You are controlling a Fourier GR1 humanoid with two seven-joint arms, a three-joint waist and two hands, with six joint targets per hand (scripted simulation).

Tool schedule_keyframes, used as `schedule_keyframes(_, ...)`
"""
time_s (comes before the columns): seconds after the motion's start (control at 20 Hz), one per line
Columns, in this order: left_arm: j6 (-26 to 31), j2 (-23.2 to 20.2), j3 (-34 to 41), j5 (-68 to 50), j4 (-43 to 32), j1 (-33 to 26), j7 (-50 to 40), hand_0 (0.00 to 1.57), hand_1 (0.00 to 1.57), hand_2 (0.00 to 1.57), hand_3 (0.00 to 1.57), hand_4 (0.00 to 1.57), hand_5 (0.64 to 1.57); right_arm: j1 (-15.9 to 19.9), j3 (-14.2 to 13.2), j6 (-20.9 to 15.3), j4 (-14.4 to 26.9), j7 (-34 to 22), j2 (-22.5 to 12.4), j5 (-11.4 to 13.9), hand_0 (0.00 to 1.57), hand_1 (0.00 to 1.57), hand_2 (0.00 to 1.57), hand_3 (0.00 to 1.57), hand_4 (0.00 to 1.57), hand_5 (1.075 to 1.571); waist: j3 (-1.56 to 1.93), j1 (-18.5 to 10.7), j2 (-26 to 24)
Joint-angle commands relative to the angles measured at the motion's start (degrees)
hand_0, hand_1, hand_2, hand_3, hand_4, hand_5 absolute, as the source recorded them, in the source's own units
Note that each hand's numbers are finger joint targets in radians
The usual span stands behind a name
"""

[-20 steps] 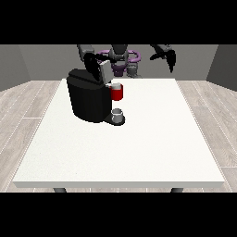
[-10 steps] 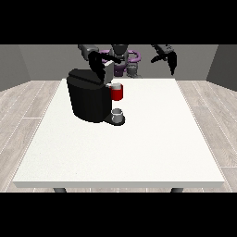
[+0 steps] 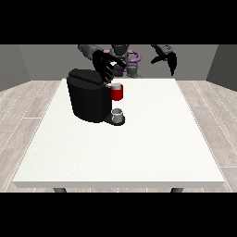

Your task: Insert the coffee pod into the coffee machine and close the lid

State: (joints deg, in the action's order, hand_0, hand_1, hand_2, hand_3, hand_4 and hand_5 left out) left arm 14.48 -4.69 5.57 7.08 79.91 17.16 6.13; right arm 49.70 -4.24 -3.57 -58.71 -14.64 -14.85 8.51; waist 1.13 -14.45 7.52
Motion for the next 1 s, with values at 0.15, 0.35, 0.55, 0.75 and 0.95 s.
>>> schedule_keyframes(0.15,0.8,1.4,-2.3,0.1,0.7,2.2,-0.5,0.0,0.0,0.0,0.0,0.44,1.571,6.7,2.5,0.6,-3.5,2.4,2.9,0.6,0.0,0.0,0.0,0.0,0.1,1.571,-1.09,-7.8,2.0)
schedule_keyframes(0.35,0.7,1.6,-2.7,0.3,1.0,5.0,-0.2,0.0,0.0,0.0,0.0,0.43,1.571,7.1,2.6,0.6,-6.9,-1.3,1.5,1.6,0.0,0.0,0.0,0.0,0.09,1.571,-1.08,-10.1,3.8)
schedule_keyframes(0.55,2.9,1.4,-2.9,-1.0,-0.1,6.5,0.4,0.0,0.0,0.0,0.0,0.44,1.571,9.4,1.0,1.3,-10.3,-5.8,-2.0,1.9,0.0,0.0,0.0,0.0,0.0,1.571,-1.12,-12.6,6.0)
schedule_keyframes(0.75,3.6,0.9,-3.6,-0.6,0.2,8.0,1.7,0.0,0.0,0.0,0.0,0.4,1.571,9.8,-0.2,2.4,-12.8,-8.7,-3.9,1.6,0.0,0.0,0.0,0.0,0.0,1.571,-1.08,-15.9,8.6)
schedule_keyframes(0.95,3.7,2.1,-4.9,-0.5,0.7,10.0,1.2,0.0,0.0,0.0,0.0,0.36,1.571,10.7,-1.7,1.7,-13.3,-9.0,-4.9,2.4,0.0,0.0,0.0,0.0,0.0,1.571,-1.05,-19.2,10.3)
